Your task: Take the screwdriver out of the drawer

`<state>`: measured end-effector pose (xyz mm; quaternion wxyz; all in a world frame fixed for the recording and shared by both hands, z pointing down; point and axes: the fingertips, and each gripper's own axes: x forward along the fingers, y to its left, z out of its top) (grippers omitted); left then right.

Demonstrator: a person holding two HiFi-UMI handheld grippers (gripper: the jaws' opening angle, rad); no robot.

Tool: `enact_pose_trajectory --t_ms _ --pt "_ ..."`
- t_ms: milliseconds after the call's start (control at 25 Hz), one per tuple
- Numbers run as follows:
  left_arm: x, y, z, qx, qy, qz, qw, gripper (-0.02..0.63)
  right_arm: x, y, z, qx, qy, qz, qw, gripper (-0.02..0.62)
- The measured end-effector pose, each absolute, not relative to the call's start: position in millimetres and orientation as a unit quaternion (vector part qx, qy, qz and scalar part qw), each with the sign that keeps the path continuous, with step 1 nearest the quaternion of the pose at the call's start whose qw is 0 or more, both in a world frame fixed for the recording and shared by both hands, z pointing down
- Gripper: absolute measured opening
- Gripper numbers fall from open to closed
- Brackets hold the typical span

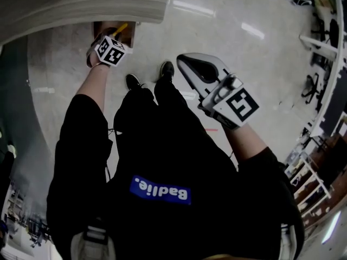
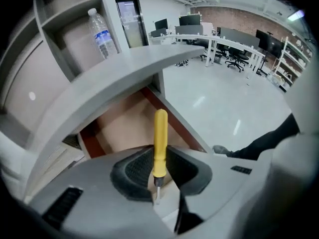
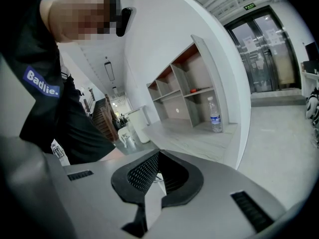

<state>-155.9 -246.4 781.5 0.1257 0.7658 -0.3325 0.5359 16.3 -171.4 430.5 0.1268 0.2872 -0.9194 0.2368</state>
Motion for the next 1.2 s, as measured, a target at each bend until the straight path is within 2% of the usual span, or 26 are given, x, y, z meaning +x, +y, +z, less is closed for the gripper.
enact_pose_trajectory --t_ms 600,1200 --pt "-142 -238 689 0.800 -0.398 0.427 0.140 0.075 8 -176 401 0.283 -0.936 0.189 0.094 0.031" --pt "-119 -201 585 0.841 -0.423 0.308 0.138 0.075 11 -172 392 0.285 -0.938 0.171 0.099 0.031"
